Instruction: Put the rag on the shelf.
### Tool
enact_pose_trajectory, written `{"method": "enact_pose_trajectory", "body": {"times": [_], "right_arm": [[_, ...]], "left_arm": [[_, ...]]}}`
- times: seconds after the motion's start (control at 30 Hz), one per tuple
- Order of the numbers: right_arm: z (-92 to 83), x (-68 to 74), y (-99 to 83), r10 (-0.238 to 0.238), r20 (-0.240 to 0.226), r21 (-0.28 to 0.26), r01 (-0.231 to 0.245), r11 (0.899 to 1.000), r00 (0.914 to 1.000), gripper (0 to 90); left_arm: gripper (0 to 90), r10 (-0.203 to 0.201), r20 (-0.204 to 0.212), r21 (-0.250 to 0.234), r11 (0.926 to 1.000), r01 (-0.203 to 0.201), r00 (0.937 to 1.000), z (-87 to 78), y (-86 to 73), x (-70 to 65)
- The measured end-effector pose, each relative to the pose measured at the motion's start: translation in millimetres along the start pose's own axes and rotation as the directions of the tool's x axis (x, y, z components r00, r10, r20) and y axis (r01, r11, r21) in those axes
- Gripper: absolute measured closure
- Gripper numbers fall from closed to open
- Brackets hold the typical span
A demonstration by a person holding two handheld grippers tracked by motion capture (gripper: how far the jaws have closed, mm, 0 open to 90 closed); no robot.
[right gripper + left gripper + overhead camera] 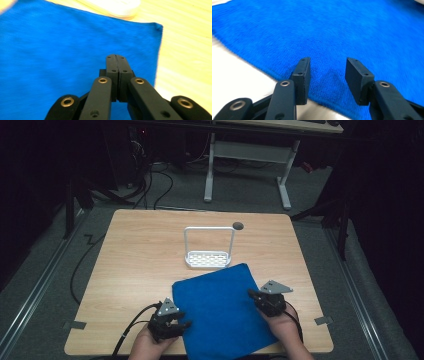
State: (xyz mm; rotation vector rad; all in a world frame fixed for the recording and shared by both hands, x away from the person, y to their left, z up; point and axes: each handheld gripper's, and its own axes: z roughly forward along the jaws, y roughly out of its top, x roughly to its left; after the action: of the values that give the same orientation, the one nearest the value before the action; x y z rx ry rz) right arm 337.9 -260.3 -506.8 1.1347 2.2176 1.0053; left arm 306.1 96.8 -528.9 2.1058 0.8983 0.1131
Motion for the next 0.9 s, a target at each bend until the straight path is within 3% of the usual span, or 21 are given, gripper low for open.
{"method": "enact_pose_trajectory", "body": {"times": [0.13,0.3,0.47,0.63,0.77,0.9], "right_arm": [[25.4,-11.8,8.9,0.047,0.003,0.043,-0.047,0.998,0.9989,90.0],[42.6,-9.6,10.8,0.040,-0.001,0.100,-0.039,0.994,0.9992,90.0],[32.6,-0.7,1.0,0.031,-0.015,0.089,-0.030,0.996,0.9994,90.0],[20.4,8.6,-8.9,0.023,-0.026,0.085,-0.021,0.996,0.9994,90.0],[11.0,22.3,-16.6,-0.013,-0.053,0.072,0.017,0.997,0.9985,90.0],[6.6,30.2,-20.0,-0.035,-0.058,0.067,0.039,0.997,0.9977,87.3]], "left_arm": [[56.8,-0.031,-0.022,-0.009,0.9995,0.031,0.9993,-5.6,-0.3,17.6],[57.5,-0.056,-0.047,-0.023,0.9982,0.055,0.9973,-10.4,-0.2,36.1],[57.6,-0.052,-0.071,-0.019,0.9985,0.051,0.9961,-14.4,-1.6,41.0],[57.5,-0.040,-0.087,-0.013,0.9991,0.039,0.9954,-21.0,-8.3,36.4],[57.5,-0.040,-0.112,-0.011,0.9992,0.039,0.9929,-28.9,-16.6,30.9],[56.9,-0.003,-0.127,0.009,0.9999,0.005,0.9919,-30.5,-17.1,28.3]]}}
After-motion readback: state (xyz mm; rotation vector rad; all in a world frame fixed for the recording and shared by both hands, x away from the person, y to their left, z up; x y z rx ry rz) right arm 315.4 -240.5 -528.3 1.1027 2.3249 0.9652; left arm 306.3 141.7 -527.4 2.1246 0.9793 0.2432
